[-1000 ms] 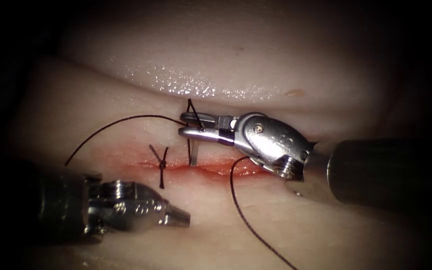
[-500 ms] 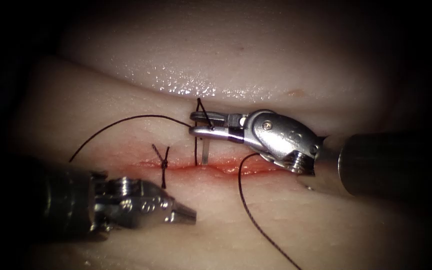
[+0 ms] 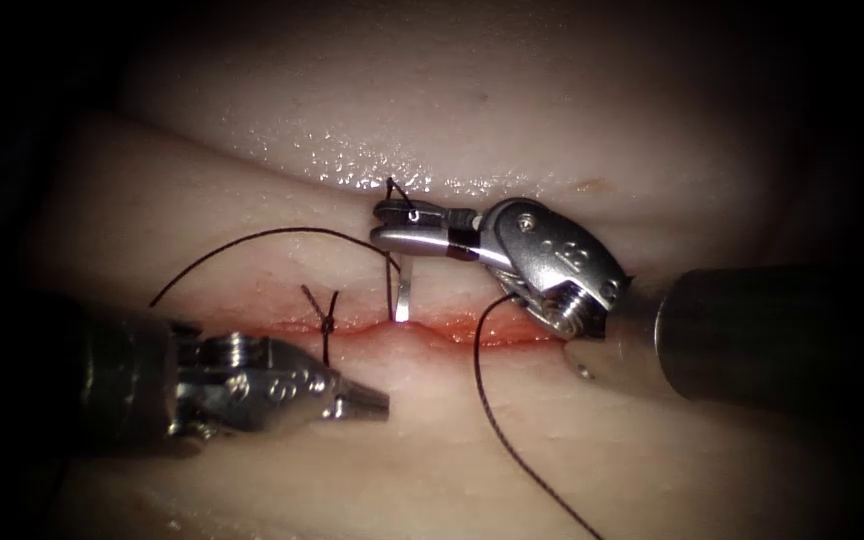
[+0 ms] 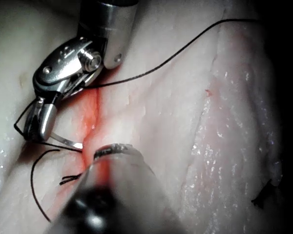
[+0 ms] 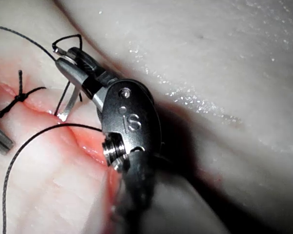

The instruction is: Wound Closure

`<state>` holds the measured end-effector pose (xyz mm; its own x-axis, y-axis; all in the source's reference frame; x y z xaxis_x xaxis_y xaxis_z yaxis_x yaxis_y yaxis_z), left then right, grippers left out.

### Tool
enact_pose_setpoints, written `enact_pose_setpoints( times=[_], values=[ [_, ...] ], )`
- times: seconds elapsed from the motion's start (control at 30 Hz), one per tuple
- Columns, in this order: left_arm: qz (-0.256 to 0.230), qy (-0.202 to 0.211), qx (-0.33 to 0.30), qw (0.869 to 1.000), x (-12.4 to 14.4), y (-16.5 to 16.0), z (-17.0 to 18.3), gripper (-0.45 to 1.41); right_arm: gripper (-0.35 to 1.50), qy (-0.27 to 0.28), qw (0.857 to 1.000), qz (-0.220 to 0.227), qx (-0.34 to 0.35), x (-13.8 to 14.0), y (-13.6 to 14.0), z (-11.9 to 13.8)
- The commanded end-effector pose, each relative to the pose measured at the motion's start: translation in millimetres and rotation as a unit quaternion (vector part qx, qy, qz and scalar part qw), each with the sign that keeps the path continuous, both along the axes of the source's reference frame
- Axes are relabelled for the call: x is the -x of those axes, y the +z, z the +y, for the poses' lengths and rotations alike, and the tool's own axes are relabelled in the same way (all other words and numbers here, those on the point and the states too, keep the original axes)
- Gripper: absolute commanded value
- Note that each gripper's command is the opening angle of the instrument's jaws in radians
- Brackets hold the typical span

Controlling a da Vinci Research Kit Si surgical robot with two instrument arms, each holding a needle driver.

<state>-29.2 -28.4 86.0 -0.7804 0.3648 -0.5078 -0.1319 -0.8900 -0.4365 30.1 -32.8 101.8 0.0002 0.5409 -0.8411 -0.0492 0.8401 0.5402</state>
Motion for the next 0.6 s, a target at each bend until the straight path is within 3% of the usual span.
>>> enact_pose_setpoints(
  times=[0.03, 0.37, 0.6],
  values=[
    [0.001, 0.000, 0.000, 1.000, 0.7, 0.6, -0.6, -0.45, -0.35, -0.002, 1.000, 0.001, 0.001, -0.5, 0.6, -0.2],
    [0.001, -0.006, -0.001, 1.000, 2.0, 0.4, -1.3, -0.45, -0.35, 0.000, 1.000, -0.002, -0.020, -1.0, 0.8, 0.1],
    [-0.003, -0.004, 0.000, 1.000, 1.2, 0.4, -1.7, -0.45, -0.35, 0.002, 0.999, -0.002, -0.046, -1.2, 0.8, 0.1]
  ],
)
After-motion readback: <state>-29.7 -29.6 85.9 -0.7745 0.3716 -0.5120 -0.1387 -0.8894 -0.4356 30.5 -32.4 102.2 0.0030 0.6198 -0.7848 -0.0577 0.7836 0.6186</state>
